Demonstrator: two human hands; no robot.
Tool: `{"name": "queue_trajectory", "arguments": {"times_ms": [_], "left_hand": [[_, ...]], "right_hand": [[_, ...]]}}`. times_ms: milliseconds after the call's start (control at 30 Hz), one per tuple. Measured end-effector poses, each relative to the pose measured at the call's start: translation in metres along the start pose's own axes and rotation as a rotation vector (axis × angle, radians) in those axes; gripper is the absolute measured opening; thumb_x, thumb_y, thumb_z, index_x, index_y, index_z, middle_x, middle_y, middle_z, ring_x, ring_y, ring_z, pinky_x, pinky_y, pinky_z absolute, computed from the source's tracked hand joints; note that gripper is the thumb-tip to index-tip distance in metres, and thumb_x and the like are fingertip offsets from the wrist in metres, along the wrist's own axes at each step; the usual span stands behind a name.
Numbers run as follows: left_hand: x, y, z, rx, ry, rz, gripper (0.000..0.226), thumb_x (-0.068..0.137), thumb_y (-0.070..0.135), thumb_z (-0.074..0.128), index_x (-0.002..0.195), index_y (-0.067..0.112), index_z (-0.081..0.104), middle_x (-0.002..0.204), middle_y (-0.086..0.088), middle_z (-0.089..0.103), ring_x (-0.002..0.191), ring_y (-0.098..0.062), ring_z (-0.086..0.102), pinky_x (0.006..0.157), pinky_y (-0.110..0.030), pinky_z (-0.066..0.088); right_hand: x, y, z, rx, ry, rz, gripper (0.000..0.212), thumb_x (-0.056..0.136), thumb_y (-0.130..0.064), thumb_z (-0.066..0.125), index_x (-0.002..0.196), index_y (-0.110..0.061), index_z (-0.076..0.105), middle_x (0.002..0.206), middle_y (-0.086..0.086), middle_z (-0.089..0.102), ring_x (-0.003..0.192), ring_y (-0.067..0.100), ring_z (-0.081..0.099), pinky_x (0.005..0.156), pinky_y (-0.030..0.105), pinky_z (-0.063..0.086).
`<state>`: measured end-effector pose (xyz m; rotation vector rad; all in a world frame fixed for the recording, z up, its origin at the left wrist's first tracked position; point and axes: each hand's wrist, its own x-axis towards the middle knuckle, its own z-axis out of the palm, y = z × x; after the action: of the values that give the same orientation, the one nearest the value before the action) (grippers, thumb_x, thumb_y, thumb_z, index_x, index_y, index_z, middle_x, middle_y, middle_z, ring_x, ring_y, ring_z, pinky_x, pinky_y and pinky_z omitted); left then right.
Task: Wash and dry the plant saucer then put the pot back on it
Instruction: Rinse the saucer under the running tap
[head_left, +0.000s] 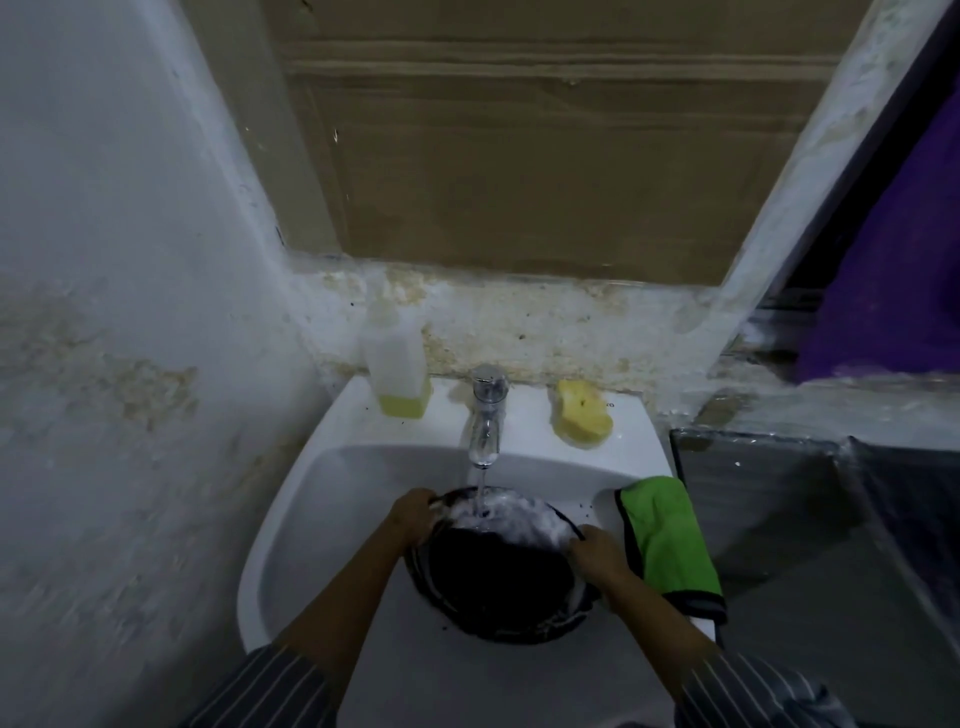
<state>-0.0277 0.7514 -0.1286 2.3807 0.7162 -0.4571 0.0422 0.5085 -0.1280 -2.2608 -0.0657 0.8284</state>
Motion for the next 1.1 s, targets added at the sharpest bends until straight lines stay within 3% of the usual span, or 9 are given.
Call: {"name": "queue_trajectory", "arguments": {"times_ms": [167, 300, 367, 533, 700, 833, 967, 1033, 1100], "left_hand": [[-0.011, -0.003, 0.001, -0.116, 0.160, 0.032, 0.028, 0.094, 0.017, 0.051, 0.111, -0.003, 0.062, 0.118, -0.021, 0.063, 0.110, -0.029, 0.059, 0.084, -0.028, 0.041], [-0.017, 0.000, 0.000, -0.164, 0.209, 0.092, 0.026, 0.094, 0.017, 0.052, 0.107, -0.001, 0.064, 0.113, -0.019, 0.066, 0.105, -0.027, 0.061, 0.077, -0.025, 0.040], [-0.019, 0.001, -0.001, -0.197, 0.235, 0.122, 0.024, 0.094, 0.018, 0.051, 0.103, 0.000, 0.065, 0.109, -0.018, 0.068, 0.101, -0.026, 0.062, 0.069, -0.020, 0.036], [-0.028, 0.006, -0.001, -0.259, 0.297, 0.205, 0.022, 0.094, 0.022, 0.053, 0.105, 0.007, 0.065, 0.107, -0.011, 0.070, 0.099, -0.022, 0.064, 0.071, -0.019, 0.038], [-0.032, 0.008, 0.005, -0.287, 0.298, 0.212, 0.028, 0.093, 0.028, 0.056, 0.117, 0.016, 0.063, 0.117, -0.004, 0.068, 0.107, -0.018, 0.063, 0.080, -0.017, 0.039], [-0.028, 0.009, 0.007, -0.295, 0.253, 0.156, 0.034, 0.092, 0.033, 0.056, 0.122, 0.018, 0.061, 0.124, -0.002, 0.064, 0.114, -0.018, 0.059, 0.092, -0.025, 0.043], [-0.023, 0.017, 0.008, -0.330, 0.257, 0.161, 0.028, 0.090, 0.031, 0.059, 0.114, 0.017, 0.066, 0.117, -0.005, 0.068, 0.107, -0.019, 0.062, 0.081, -0.021, 0.041], [-0.020, 0.020, 0.009, -0.333, 0.248, 0.165, 0.027, 0.090, 0.031, 0.059, 0.110, 0.015, 0.067, 0.113, -0.007, 0.069, 0.105, -0.021, 0.063, 0.081, -0.023, 0.042], [-0.018, 0.023, 0.010, -0.325, 0.237, 0.172, 0.028, 0.090, 0.032, 0.058, 0.109, 0.013, 0.066, 0.111, -0.010, 0.069, 0.104, -0.024, 0.063, 0.085, -0.028, 0.045]], "right_hand": [[-0.001, -0.008, 0.017, -0.247, -0.056, 0.017, 0.039, 0.094, -0.018, 0.047, 0.129, -0.001, 0.038, 0.128, 0.022, 0.050, 0.117, 0.034, 0.051, 0.084, 0.032, 0.042], [-0.003, -0.025, 0.025, -0.544, 0.189, -0.298, 0.037, 0.087, -0.009, 0.049, 0.123, -0.009, 0.047, 0.123, 0.014, 0.047, 0.115, 0.030, 0.046, 0.090, 0.036, 0.039], [-0.001, -0.040, 0.031, -0.274, 0.145, -0.313, 0.018, 0.089, -0.004, 0.049, 0.105, -0.002, 0.059, 0.107, 0.020, 0.059, 0.097, 0.031, 0.057, 0.082, 0.035, 0.043], [0.002, -0.079, 0.042, 0.902, -0.283, 0.307, 0.026, 0.100, -0.007, 0.040, 0.079, -0.002, 0.054, 0.055, 0.012, 0.062, 0.037, 0.017, 0.056, 0.039, 0.029, 0.052], [0.009, -0.091, 0.041, 1.006, -0.288, 0.305, 0.030, 0.099, -0.002, 0.039, 0.073, 0.002, 0.051, 0.071, 0.017, 0.051, 0.051, 0.018, 0.047, 0.067, 0.041, 0.057], [0.006, -0.092, 0.040, 1.074, -0.302, 0.289, 0.034, 0.096, 0.008, 0.037, 0.067, -0.001, 0.051, 0.066, 0.010, 0.046, 0.053, 0.016, 0.044, 0.053, 0.019, 0.056], [0.000, -0.095, 0.042, 0.741, -0.209, 0.222, 0.031, 0.091, 0.005, 0.049, 0.062, -0.001, 0.056, 0.057, 0.009, 0.051, 0.031, 0.010, 0.042, 0.029, 0.014, 0.030], [-0.001, -0.097, 0.042, 0.512, -0.139, 0.105, 0.031, 0.091, 0.000, 0.048, 0.062, -0.001, 0.059, 0.050, 0.011, 0.051, 0.033, 0.014, 0.041, 0.036, 0.016, 0.028], [-0.001, -0.100, 0.042, 0.166, -0.069, -0.075, 0.028, 0.095, -0.009, 0.044, 0.086, 0.006, 0.065, 0.079, 0.022, 0.065, 0.064, 0.026, 0.060, 0.055, 0.029, 0.044]]}}
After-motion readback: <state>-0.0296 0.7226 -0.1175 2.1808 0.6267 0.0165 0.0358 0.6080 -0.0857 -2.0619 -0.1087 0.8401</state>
